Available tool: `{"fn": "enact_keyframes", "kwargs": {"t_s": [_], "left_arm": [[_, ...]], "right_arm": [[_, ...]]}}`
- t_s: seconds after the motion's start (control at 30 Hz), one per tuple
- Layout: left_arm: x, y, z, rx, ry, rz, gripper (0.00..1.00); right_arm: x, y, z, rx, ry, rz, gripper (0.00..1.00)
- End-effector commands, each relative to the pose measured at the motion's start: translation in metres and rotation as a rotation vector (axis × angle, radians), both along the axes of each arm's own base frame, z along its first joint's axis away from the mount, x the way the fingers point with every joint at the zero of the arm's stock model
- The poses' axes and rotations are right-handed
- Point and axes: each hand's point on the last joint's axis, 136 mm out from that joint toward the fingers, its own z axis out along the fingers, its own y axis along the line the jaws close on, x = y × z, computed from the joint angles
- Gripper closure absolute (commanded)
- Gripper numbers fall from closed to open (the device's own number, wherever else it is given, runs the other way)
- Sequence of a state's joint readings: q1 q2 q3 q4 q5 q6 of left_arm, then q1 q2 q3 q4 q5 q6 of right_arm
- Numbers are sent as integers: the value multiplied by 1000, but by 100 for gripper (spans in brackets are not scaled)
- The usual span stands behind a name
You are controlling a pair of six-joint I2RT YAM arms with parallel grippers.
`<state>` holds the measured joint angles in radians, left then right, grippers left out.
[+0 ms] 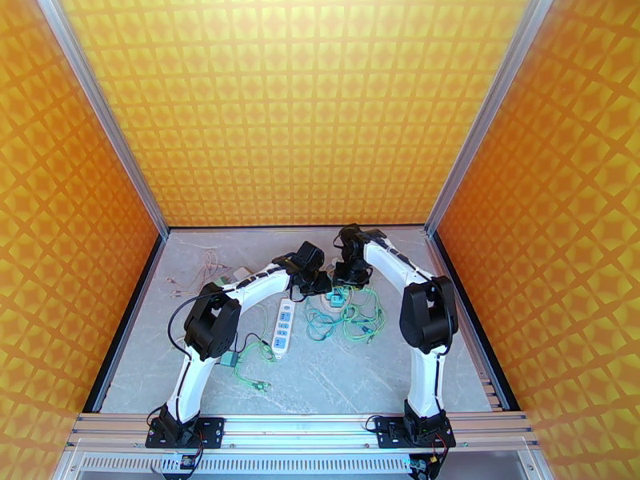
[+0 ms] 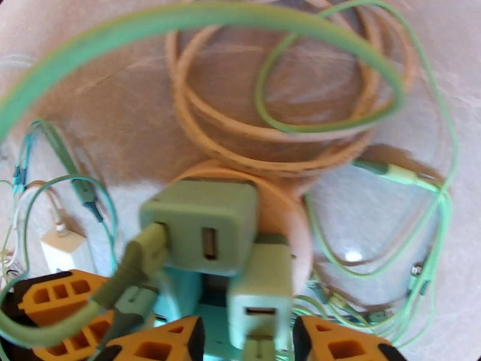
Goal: Pull the plug off the socket
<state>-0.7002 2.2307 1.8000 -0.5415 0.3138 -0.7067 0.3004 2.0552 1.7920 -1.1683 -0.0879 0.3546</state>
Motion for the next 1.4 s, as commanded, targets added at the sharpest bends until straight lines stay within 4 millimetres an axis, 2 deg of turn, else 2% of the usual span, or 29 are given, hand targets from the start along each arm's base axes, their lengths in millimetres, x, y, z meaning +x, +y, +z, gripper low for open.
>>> {"fn": "enact_keyframes", "kwargs": {"t_s": [0.0,0.23,0.47,0.53,0.63,0.77,0.83,0.97,1.07,1.23,1.37], "left_arm": [[-77,54,-134,356,314,-16,84],[-77,55,-134,357,316,-16,84],[-77,53,-133,355,314,-18,84],[-76,52,-131,349,312,-19,84],[-71,47,-122,327,291,-22,80],[-57,38,-101,259,248,-16,74],[-49,33,-88,208,227,-9,67],[-35,23,-67,113,174,-12,58],[-31,13,-59,63,153,-31,53],[-34,3,-66,45,159,-57,51],[-43,10,-90,131,209,-52,59]], "right_arm": [[0,-11,7,-60,6,3,55],[-8,-4,-27,-27,81,3,56],[-15,4,-47,16,127,2,57],[-17,4,-53,17,141,2,60],[-20,4,-59,17,152,2,66],[-19,4,-57,19,144,6,77],[-18,4,-55,20,138,8,81],[-18,5,-53,27,135,11,82],[-18,6,-52,30,135,14,82],[-18,7,-49,37,134,16,83],[-18,10,-49,48,136,22,85]]}}
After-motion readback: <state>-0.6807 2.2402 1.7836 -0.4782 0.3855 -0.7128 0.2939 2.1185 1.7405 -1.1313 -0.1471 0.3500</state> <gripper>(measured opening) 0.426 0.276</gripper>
